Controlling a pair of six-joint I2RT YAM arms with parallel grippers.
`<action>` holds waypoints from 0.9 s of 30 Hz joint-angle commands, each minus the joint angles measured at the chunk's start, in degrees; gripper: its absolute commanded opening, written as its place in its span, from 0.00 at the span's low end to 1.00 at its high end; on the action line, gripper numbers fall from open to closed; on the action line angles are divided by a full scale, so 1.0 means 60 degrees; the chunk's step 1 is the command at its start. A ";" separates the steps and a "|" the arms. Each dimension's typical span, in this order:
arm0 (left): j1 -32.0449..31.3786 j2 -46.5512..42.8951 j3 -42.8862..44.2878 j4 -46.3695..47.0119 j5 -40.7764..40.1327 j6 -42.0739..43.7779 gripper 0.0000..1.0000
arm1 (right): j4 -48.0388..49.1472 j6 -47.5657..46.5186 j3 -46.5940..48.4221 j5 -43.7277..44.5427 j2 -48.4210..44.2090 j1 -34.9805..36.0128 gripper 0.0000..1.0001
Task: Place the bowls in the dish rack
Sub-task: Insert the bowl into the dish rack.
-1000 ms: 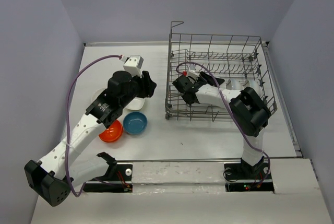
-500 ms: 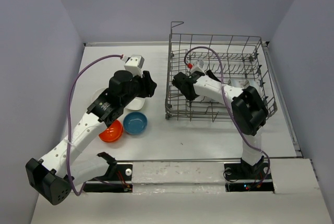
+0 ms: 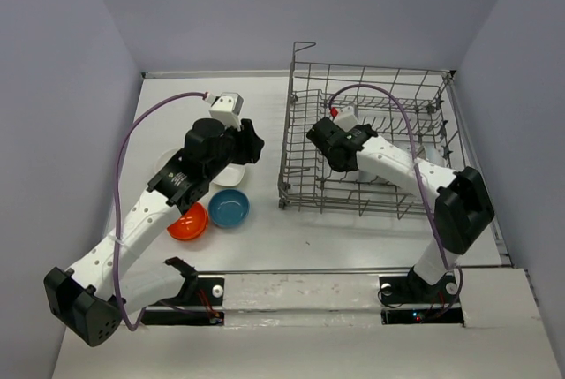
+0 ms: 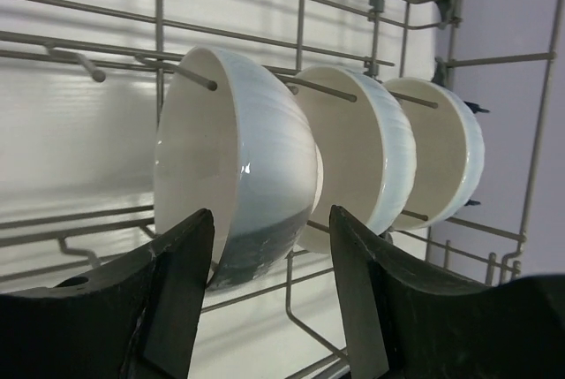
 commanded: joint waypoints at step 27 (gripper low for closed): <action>0.0045 0.0789 0.0502 -0.0008 -0.1241 -0.0299 0.56 | 0.3041 -0.0981 -0.1591 -0.3268 -0.4111 0.0068 0.69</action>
